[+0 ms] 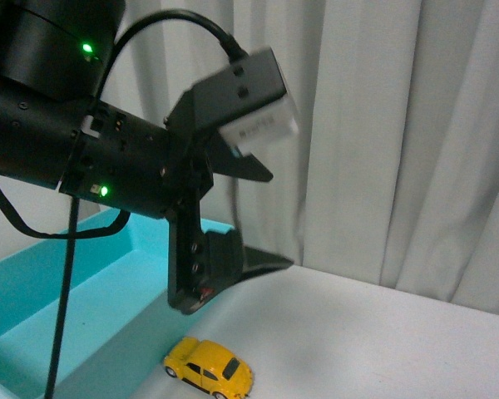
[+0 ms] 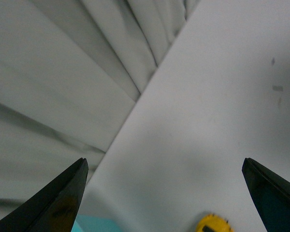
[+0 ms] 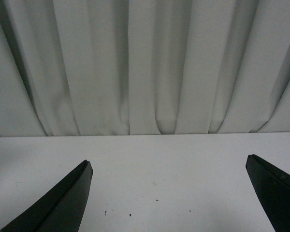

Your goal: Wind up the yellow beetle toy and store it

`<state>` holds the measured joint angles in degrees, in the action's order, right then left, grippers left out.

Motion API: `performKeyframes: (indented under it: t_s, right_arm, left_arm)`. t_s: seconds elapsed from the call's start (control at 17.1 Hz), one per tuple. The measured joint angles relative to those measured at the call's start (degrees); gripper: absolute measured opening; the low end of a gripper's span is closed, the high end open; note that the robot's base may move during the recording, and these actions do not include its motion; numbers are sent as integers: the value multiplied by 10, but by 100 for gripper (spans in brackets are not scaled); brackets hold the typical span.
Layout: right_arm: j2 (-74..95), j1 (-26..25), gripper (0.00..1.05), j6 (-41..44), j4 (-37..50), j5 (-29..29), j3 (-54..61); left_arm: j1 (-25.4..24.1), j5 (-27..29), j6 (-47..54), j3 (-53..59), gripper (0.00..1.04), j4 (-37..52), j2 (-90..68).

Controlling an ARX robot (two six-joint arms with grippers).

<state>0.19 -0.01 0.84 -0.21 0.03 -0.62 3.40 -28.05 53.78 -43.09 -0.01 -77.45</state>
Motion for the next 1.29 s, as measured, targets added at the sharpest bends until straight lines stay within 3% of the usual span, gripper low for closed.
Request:
performKeyframes:
  t_s: [0.23, 0.53, 0.76, 1.29]
  right_arm:
    - [0, 0, 98, 0, 0, 0, 0]
    - [0, 0, 98, 0, 0, 0, 0]
    - [0, 0, 98, 0, 0, 0, 0]
    - [0, 0, 98, 0, 0, 0, 0]
  left_arm:
    - [45, 128, 320, -58, 98, -172, -86]
    - [64, 236, 442, -113, 98, -203, -172]
    - [63, 294, 444, -139, 98, -244, -225]
    - [50, 344, 269, -162, 98, -232, -327]
